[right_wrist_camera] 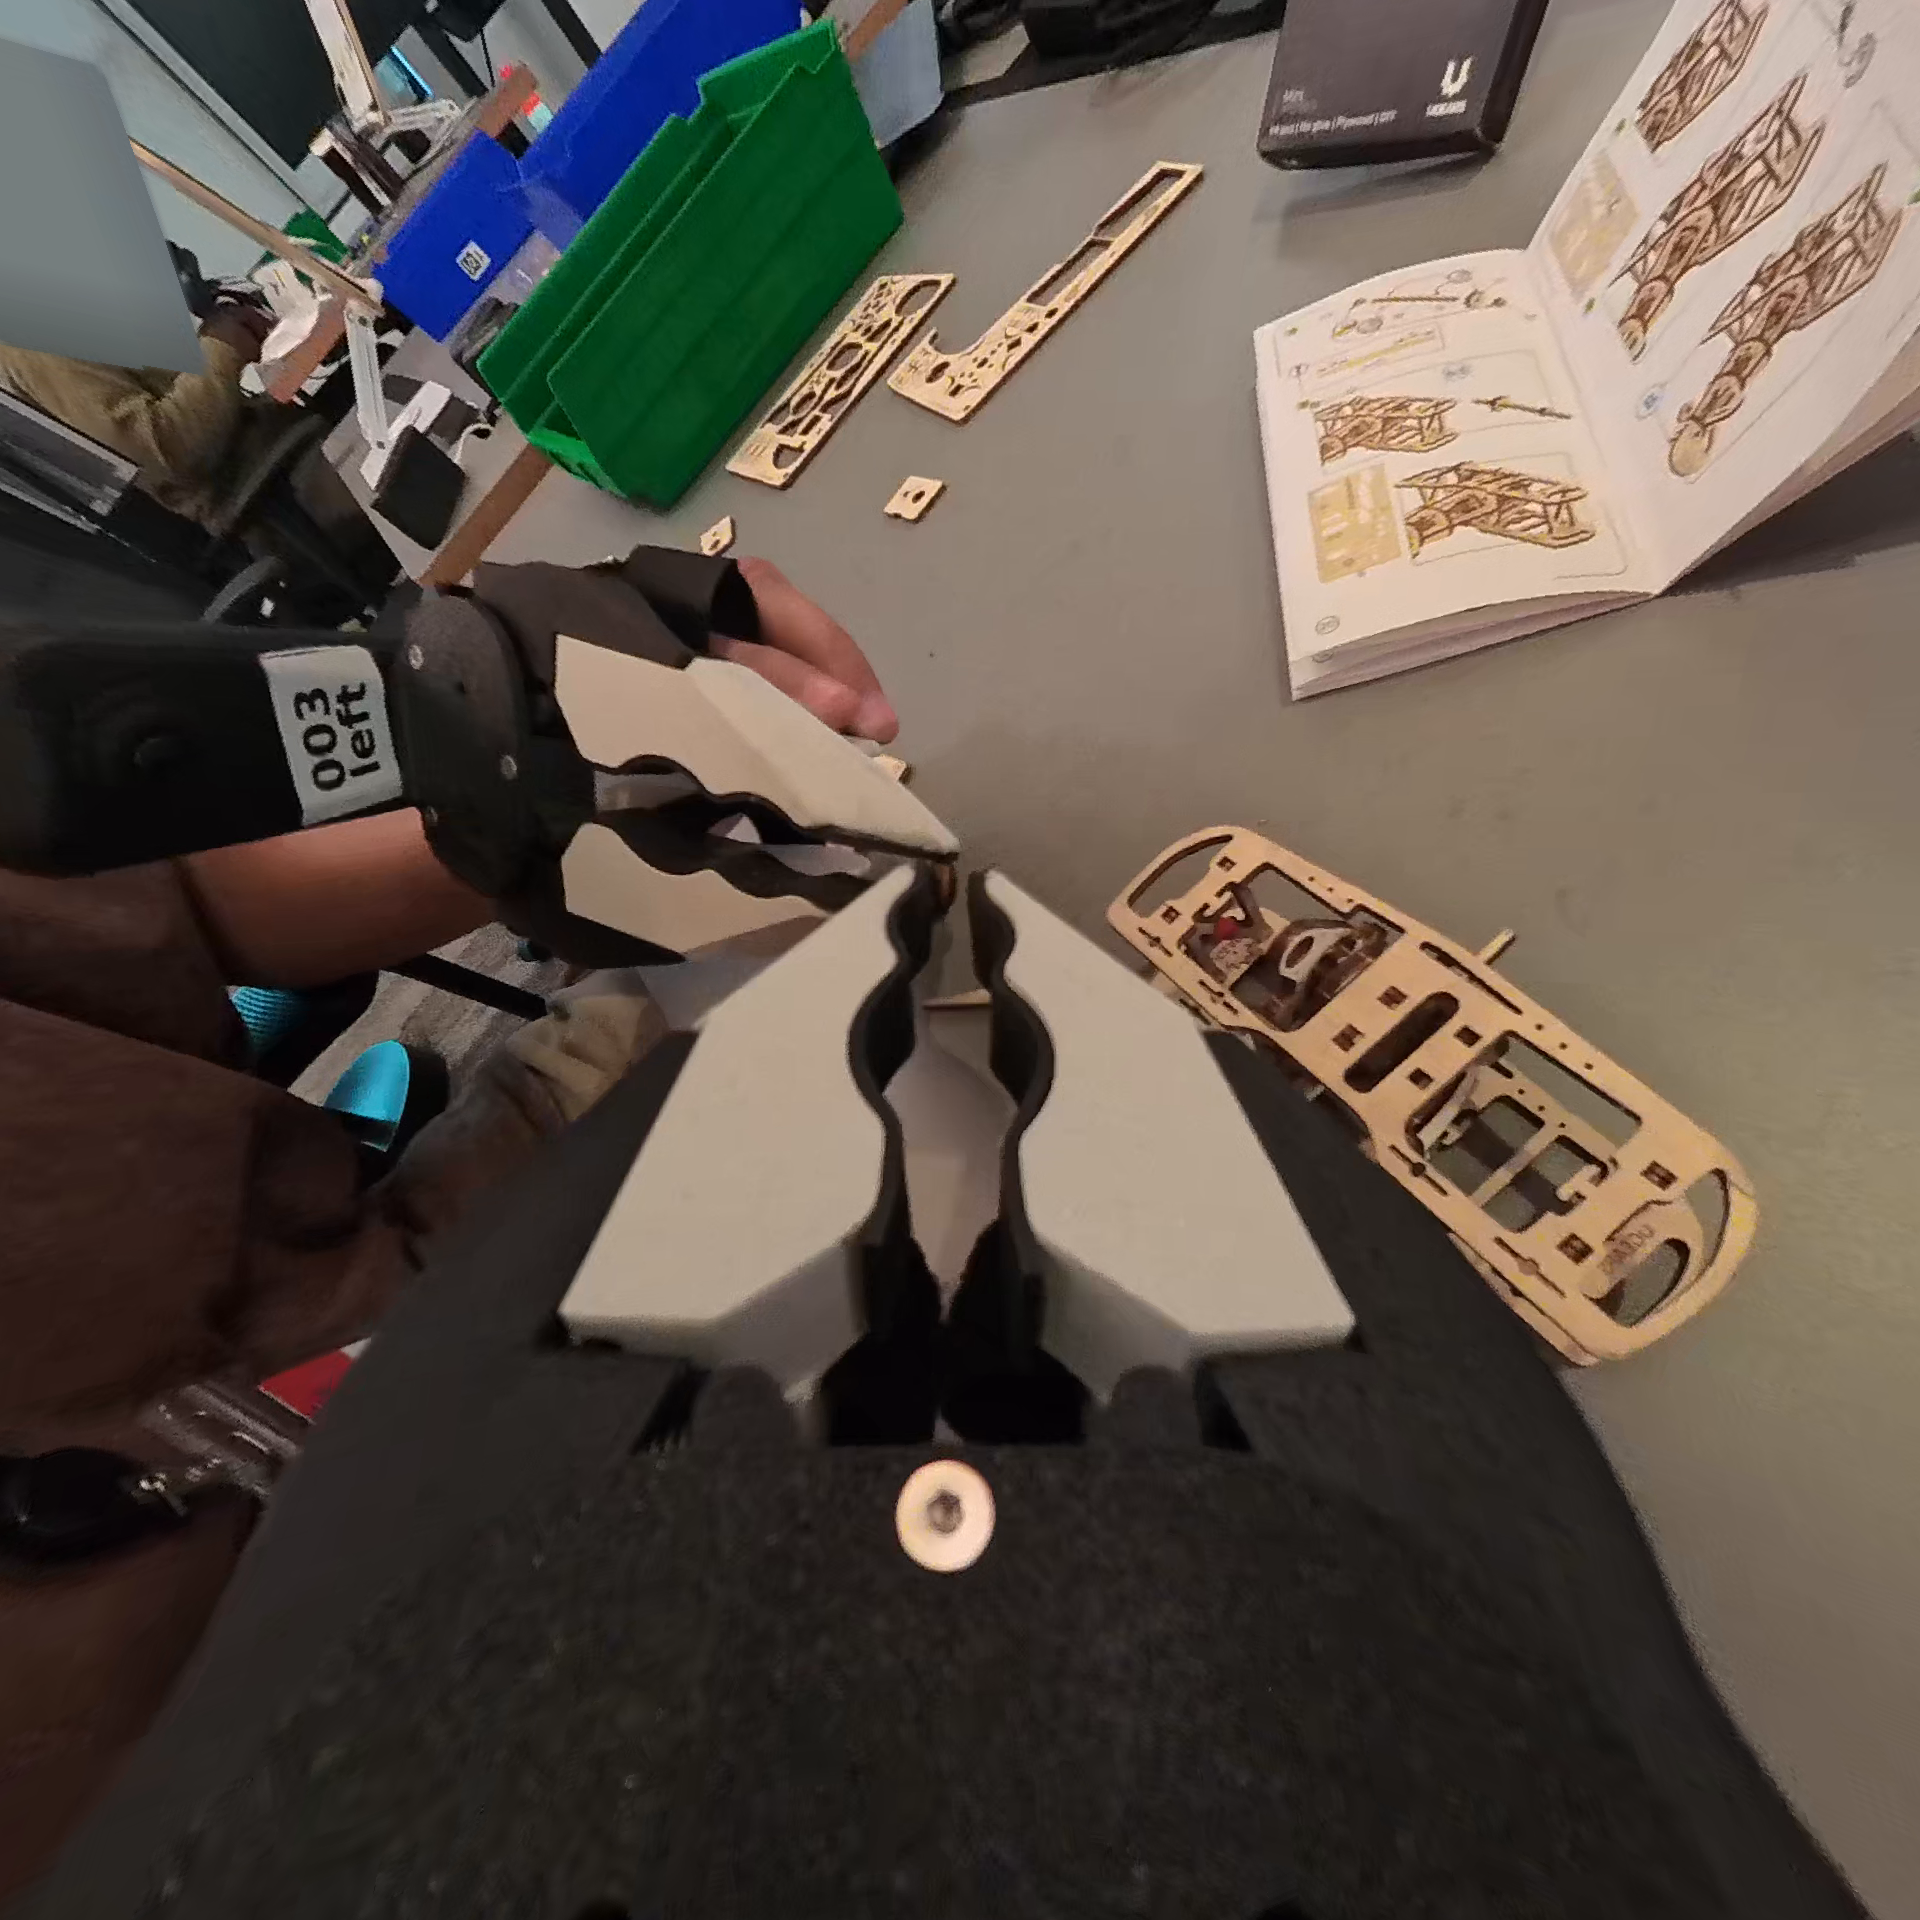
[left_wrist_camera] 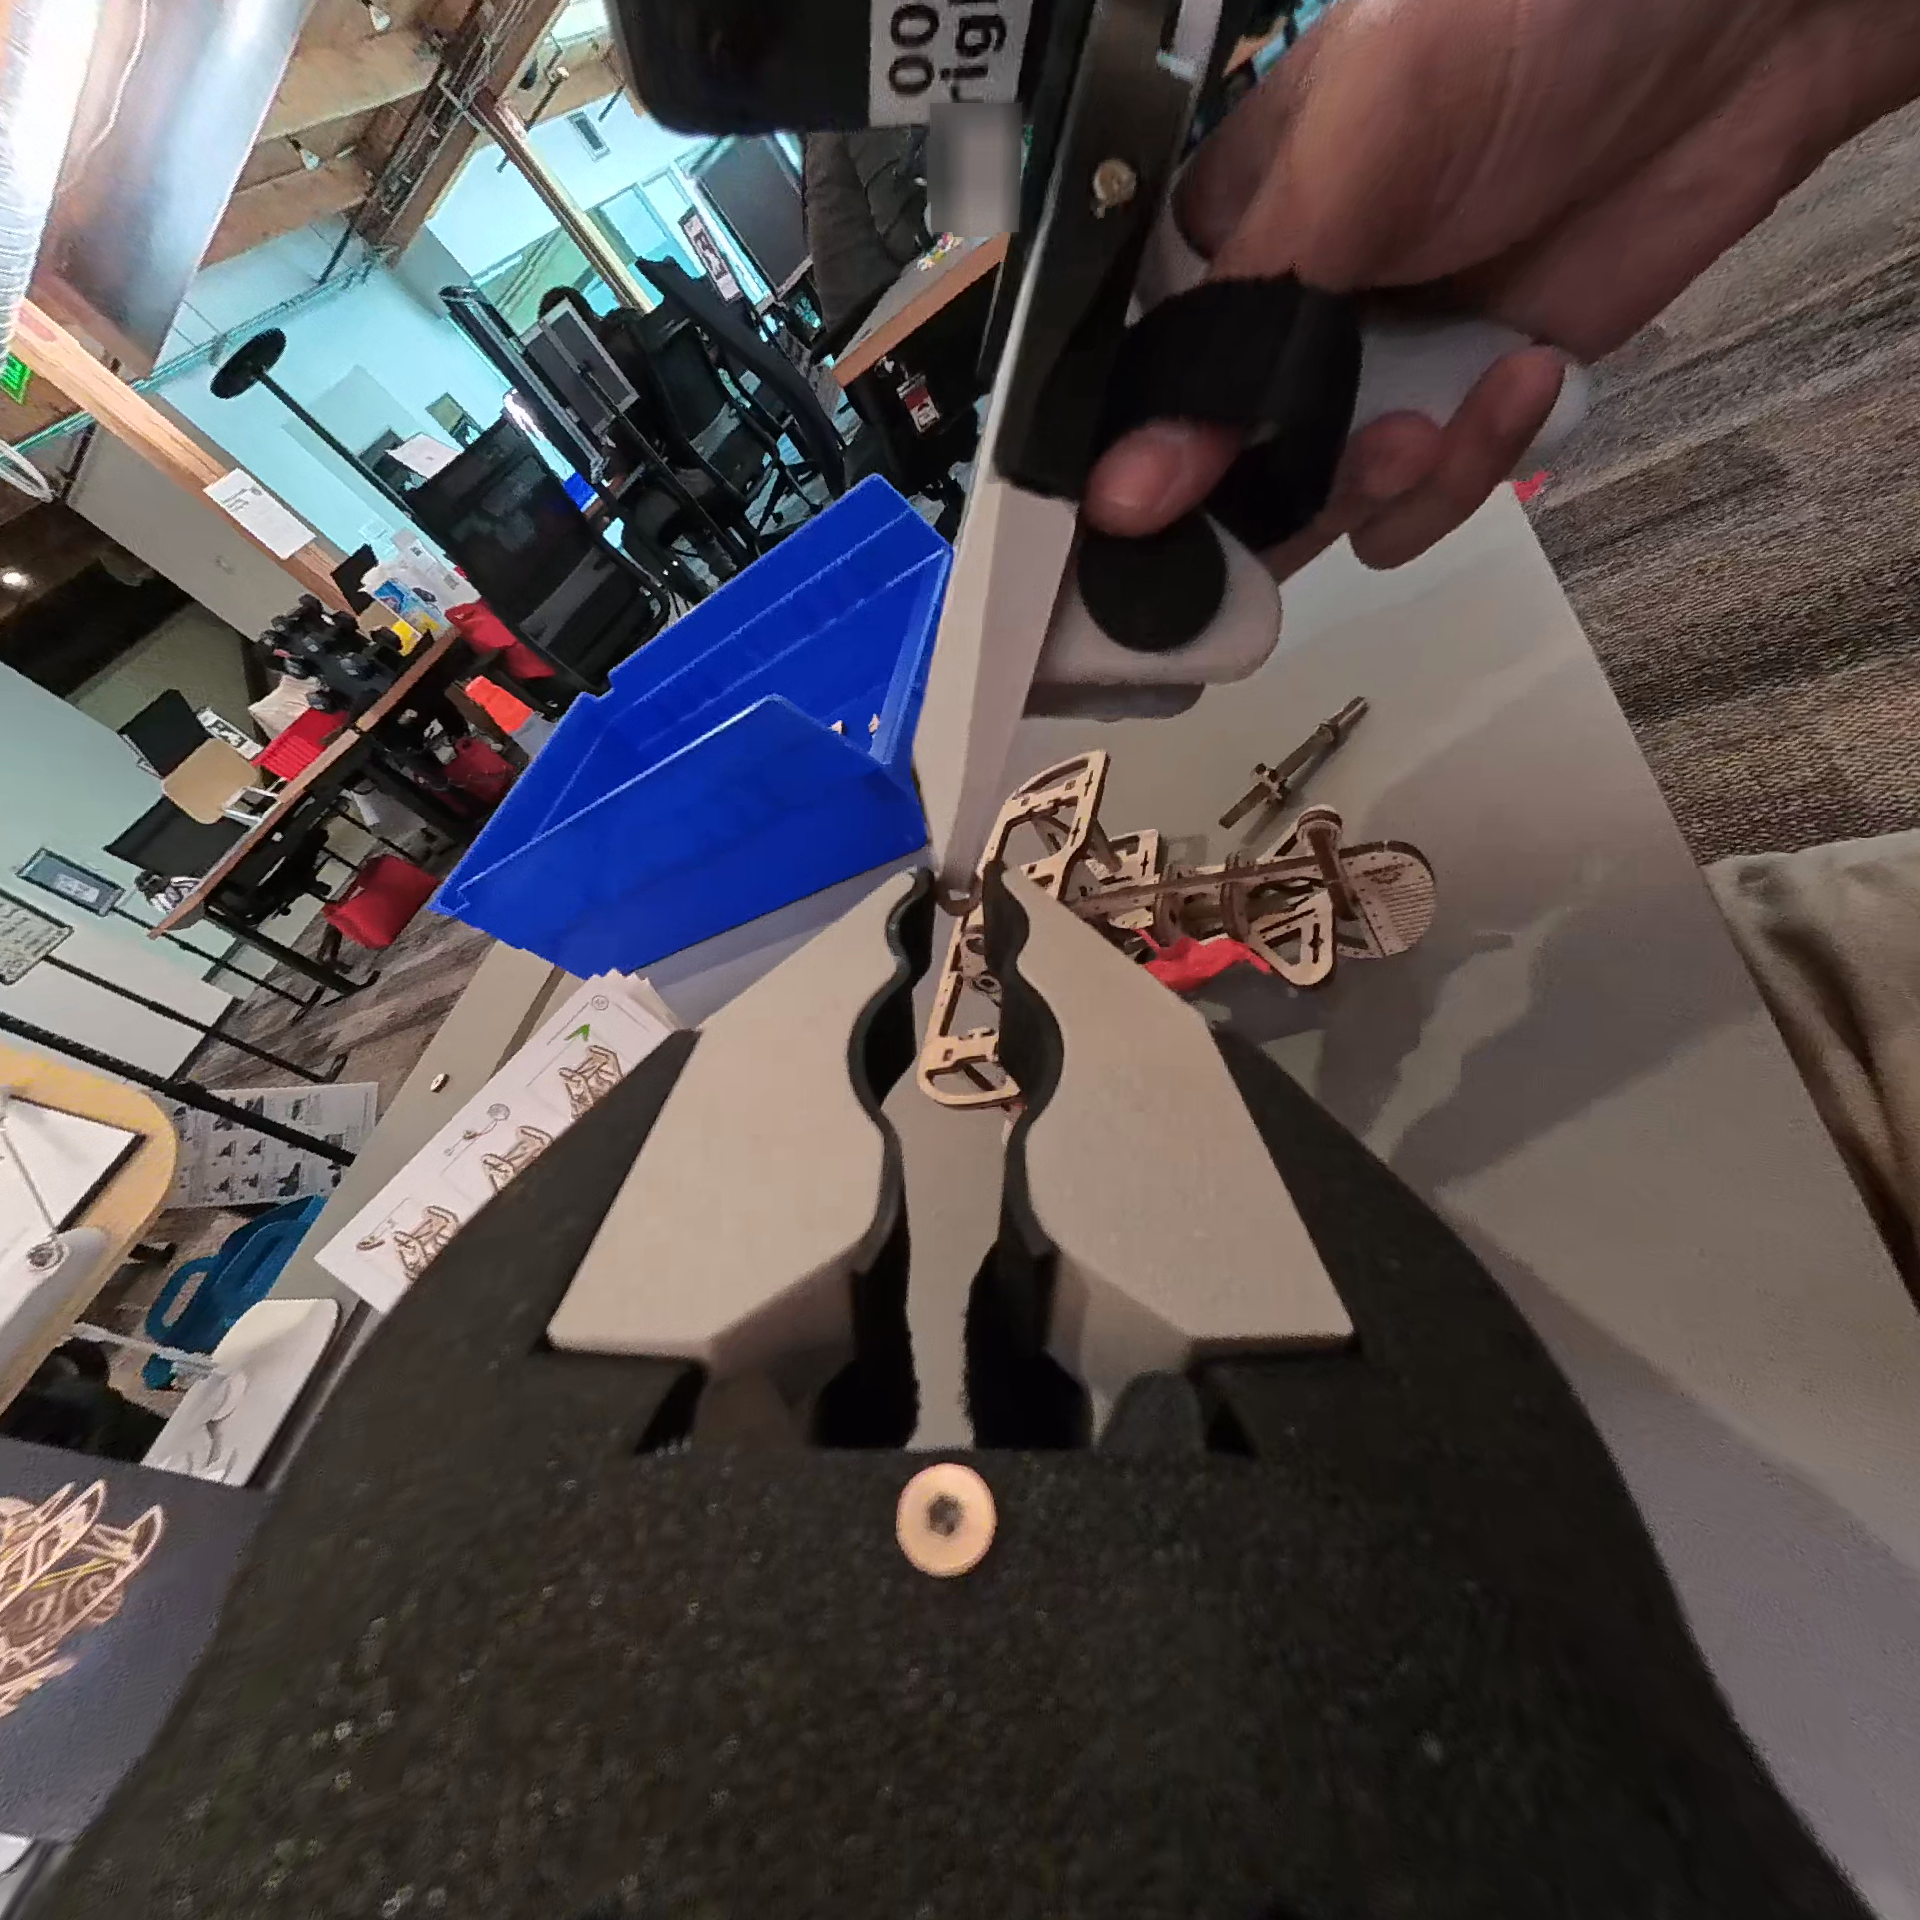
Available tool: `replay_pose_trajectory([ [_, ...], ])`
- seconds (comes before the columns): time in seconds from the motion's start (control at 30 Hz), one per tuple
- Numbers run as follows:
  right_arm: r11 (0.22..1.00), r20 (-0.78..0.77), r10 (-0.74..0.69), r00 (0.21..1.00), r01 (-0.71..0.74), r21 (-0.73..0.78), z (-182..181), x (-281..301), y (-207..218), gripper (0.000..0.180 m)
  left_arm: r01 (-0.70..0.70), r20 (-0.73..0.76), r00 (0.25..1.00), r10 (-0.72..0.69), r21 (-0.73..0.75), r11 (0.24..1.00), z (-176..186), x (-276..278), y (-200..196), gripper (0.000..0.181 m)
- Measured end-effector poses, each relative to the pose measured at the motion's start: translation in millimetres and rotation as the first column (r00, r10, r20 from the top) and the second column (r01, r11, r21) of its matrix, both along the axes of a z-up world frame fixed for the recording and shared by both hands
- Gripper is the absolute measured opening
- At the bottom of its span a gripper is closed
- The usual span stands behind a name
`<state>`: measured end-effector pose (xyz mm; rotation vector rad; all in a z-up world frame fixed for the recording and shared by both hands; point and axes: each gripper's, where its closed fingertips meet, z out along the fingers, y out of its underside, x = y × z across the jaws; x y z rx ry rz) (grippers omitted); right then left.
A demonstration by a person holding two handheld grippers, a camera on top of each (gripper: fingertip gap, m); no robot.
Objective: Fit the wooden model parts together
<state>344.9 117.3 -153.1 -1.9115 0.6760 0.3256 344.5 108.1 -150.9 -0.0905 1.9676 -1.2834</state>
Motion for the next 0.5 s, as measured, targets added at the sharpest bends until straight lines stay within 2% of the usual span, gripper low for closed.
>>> replay_pose_trajectory([
  [0.13,1.0,0.002,-0.009,1.0,0.009,-0.016,-2,3,0,0.002,-0.005,-0.013,1.0,0.005,0.002,1.0,-3,2,-1,0.006],
  [0.23,0.989,0.045,-0.111,0.993,0.115,-0.095,-9,16,-7,0.002,-0.048,-0.1,0.994,0.054,0.056,0.997,-20,13,3,0.007],
  [0.3,0.966,0.083,-0.196,0.977,0.207,-0.158,-13,28,-17,0.002,-0.031,-0.22,0.974,0.052,0.096,0.995,-40,18,9,0.033],
  [0.4,0.919,0.156,-0.255,0.954,0.289,-0.267,-21,38,-30,0.002,0.048,-0.39,0.92,-0.018,0.068,0.997,-60,22,14,0.063],
  [0.5,0.888,0.179,-0.27,0.946,0.317,-0.334,-29,42,-36,0.002,0.135,-0.471,0.873,-0.125,-0.014,0.991,-66,25,8,0.064],
])
